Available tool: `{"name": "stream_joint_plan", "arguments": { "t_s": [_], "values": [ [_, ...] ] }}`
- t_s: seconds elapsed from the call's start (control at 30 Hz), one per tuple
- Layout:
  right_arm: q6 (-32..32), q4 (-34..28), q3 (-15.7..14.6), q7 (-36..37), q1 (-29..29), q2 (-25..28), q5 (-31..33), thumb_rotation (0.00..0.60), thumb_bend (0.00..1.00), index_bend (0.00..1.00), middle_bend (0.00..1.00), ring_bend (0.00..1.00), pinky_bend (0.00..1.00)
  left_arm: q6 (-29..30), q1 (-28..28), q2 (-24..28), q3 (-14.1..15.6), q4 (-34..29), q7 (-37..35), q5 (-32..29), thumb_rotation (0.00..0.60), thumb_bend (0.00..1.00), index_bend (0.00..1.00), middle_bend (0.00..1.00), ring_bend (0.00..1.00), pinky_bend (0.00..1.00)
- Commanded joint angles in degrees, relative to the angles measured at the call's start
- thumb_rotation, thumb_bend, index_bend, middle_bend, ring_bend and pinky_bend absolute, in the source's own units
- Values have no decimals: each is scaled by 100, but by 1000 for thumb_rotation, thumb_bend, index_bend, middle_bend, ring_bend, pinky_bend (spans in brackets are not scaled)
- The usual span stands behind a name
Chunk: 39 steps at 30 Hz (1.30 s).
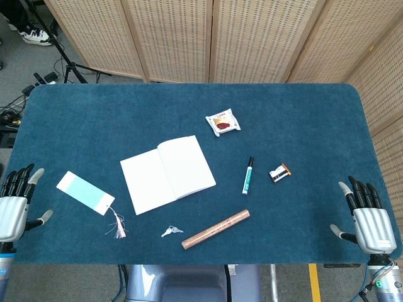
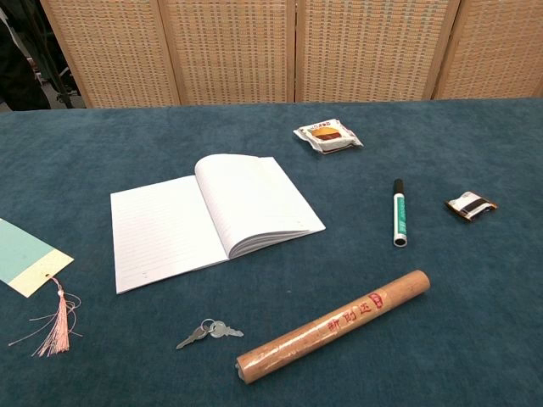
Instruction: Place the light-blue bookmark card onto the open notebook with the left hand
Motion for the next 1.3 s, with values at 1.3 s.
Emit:
{"name": "stream_joint_plan", "arguments": {
  "t_s": [1.3],
  "values": [
    [47, -26, -89, -71, -44, -9, -142, 600, 156, 69, 0, 0, 3, 26, -30, -26, 30, -40, 185, 73, 600, 155, 109, 0, 0, 0]
  ]
}}
